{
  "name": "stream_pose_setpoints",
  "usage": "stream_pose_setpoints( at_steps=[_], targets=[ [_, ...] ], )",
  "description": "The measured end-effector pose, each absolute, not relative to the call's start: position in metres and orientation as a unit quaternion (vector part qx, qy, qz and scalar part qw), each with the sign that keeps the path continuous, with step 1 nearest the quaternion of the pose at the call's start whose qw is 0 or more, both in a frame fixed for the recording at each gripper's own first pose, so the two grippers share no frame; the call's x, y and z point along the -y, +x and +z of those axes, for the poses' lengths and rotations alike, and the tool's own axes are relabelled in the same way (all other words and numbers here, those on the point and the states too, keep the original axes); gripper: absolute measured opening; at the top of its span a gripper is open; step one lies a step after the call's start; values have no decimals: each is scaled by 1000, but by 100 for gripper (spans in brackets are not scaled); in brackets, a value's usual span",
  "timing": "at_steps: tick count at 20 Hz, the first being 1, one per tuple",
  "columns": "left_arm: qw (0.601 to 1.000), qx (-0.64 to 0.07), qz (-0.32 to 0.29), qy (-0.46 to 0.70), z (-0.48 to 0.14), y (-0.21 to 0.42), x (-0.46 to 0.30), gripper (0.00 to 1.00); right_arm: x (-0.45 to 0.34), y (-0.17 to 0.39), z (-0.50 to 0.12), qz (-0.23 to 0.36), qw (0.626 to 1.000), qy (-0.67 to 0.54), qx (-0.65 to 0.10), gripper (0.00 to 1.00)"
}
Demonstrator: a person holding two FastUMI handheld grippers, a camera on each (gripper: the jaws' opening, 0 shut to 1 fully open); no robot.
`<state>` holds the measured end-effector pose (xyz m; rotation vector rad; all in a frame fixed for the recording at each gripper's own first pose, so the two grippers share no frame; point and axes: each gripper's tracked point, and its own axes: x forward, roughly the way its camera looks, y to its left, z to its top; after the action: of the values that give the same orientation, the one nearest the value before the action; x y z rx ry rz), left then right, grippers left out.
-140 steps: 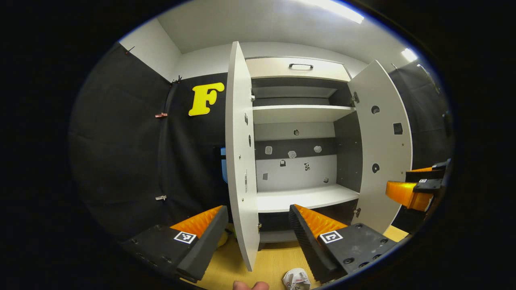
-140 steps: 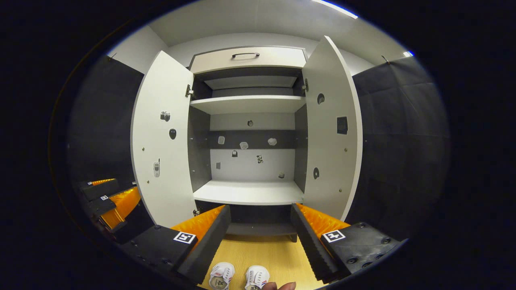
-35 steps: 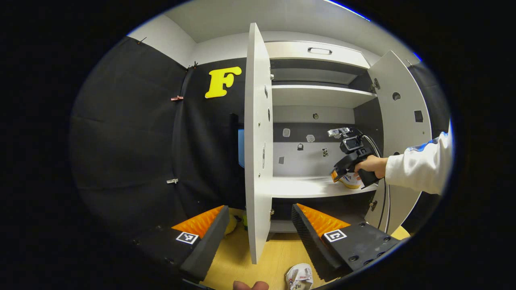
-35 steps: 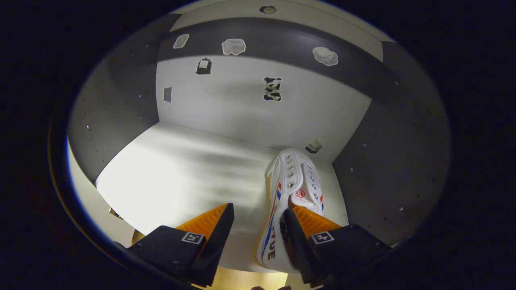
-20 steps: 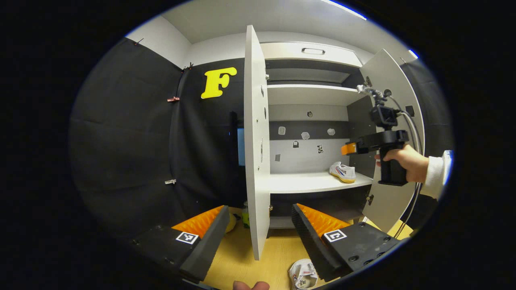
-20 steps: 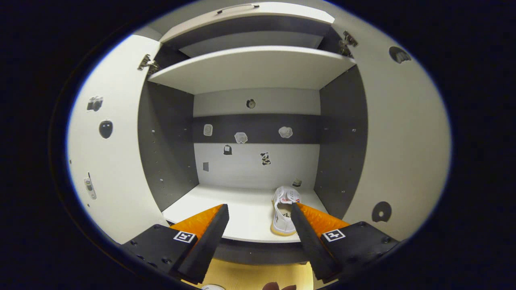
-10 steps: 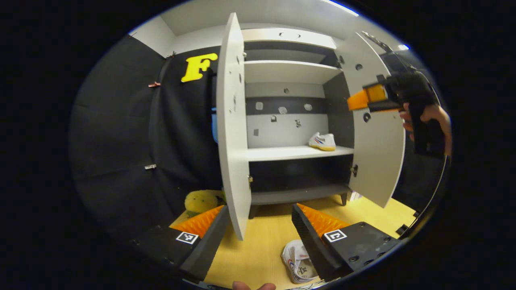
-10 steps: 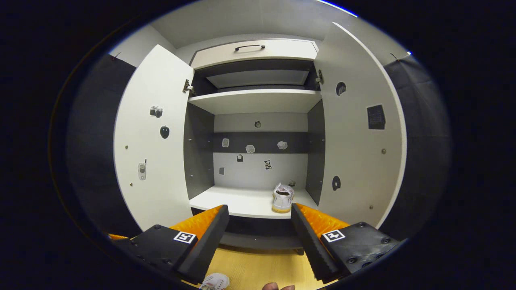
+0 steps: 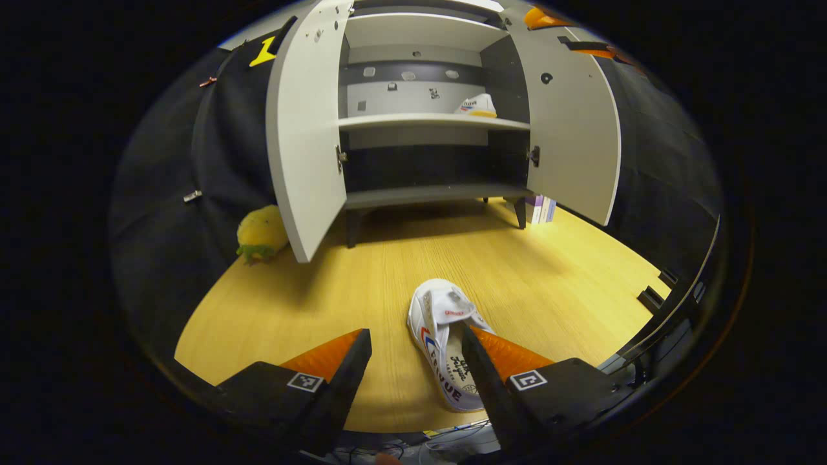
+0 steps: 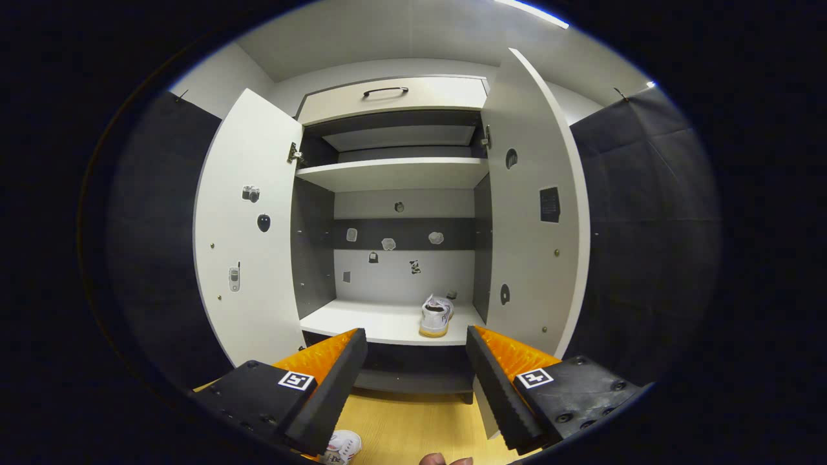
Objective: Grab one shoe with the right hand and put it into the shoe cabinet, grab the other shoe with the left hand and put it into the shoe cabinet; then close the right door with the right hand and the left door with the left hand.
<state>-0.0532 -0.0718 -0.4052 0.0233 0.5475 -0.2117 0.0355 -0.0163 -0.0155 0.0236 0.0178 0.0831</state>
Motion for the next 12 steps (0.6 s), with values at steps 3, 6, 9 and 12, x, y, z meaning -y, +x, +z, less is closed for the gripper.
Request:
stream_pose_setpoints(
  at_steps=[3, 6, 9, 12],
  targets=[
    [954, -280, -106, 22, -435, -37, 79, 78, 35, 25, -15, 28, 999, 16, -20, 98],
    [956, -274, -106, 30, -450, -17, 86, 65, 55, 17, -13, 9, 1000, 10, -22, 98],
    [959, -261, -107, 32, -456, 6, 92, 49, 72, 11, -10, -6, 1000, 1, -23, 98],
    [960, -258, -90, 55, -461, 23, 91, 39, 84, 7, -10, -18, 1000, -5, -25, 98]
  ],
)
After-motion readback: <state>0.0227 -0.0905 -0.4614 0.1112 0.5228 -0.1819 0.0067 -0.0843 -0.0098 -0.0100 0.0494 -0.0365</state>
